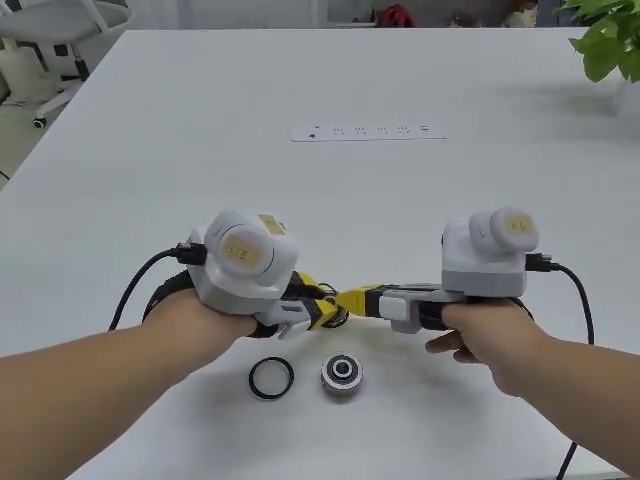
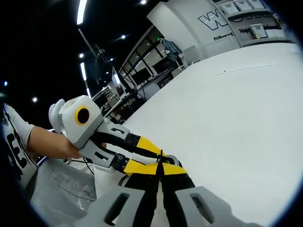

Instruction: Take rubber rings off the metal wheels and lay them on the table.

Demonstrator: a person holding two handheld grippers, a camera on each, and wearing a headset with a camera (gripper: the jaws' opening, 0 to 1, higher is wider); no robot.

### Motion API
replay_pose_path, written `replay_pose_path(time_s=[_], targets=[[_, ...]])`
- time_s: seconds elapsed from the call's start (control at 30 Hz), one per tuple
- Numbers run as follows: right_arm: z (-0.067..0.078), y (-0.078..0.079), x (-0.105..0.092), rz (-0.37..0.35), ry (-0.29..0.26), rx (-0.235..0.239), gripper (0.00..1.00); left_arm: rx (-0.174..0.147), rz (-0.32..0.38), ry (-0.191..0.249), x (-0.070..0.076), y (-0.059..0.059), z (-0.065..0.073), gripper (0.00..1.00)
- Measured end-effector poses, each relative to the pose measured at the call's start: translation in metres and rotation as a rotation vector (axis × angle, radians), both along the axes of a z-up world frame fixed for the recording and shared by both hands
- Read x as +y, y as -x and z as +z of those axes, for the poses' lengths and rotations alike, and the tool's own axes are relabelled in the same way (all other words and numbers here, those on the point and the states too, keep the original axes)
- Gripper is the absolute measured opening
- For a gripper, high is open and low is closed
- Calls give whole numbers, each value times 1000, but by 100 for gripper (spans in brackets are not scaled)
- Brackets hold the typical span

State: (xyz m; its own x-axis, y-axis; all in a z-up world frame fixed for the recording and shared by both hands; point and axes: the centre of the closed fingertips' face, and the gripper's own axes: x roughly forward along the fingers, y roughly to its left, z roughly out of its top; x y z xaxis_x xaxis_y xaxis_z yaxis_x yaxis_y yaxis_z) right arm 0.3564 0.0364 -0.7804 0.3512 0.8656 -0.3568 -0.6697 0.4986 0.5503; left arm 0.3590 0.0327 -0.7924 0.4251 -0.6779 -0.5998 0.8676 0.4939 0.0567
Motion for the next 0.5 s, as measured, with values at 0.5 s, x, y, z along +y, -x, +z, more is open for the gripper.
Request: replay_pose_path(time_s=[0.5], targets=[[8,-2,-4,-24,-26,-3,0,-6,-8,29,4,9,16,29]])
